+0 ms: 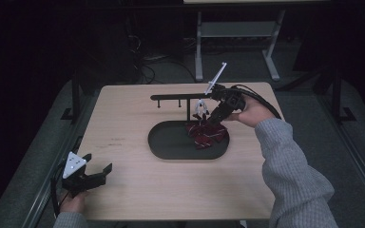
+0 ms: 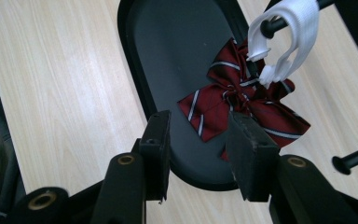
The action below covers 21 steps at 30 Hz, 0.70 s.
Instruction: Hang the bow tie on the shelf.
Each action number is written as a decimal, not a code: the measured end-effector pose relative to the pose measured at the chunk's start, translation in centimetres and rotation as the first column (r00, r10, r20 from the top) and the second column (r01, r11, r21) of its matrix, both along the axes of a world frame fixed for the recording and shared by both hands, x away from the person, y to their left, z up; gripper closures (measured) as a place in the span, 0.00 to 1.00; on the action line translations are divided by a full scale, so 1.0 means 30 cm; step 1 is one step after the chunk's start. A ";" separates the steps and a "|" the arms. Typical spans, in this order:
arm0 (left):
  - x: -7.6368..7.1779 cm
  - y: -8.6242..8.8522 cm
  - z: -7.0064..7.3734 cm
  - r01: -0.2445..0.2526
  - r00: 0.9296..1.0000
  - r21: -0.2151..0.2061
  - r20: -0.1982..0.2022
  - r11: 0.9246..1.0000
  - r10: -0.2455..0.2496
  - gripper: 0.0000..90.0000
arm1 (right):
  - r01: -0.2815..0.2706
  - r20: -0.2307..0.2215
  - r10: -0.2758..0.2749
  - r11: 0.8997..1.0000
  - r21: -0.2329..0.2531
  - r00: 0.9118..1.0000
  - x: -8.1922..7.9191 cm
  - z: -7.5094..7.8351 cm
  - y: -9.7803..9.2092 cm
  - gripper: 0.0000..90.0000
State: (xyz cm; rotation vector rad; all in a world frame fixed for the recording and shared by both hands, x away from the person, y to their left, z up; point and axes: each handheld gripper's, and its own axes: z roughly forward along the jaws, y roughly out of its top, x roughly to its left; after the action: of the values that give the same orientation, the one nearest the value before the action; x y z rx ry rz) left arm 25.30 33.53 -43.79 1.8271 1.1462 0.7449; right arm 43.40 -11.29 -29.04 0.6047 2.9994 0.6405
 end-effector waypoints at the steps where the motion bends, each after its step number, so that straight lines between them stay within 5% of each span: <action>1: 0.000 0.000 0.000 0.000 1.000 0.000 0.000 1.000 0.000 0.14 | 0.000 -0.001 0.000 1.000 0.000 1.000 -0.001 -0.002 -0.001 0.66; 21: -0.001 -0.003 0.000 0.001 1.000 0.004 0.002 1.000 -0.001 0.14 | 0.008 -0.012 -0.008 1.000 0.020 1.000 -0.051 -0.051 -0.047 0.64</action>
State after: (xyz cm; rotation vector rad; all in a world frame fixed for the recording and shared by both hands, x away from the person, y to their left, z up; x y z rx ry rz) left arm 25.27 33.44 -43.78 1.8301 1.1426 0.7491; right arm 41.86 -12.69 -30.58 0.6234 3.0038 0.6701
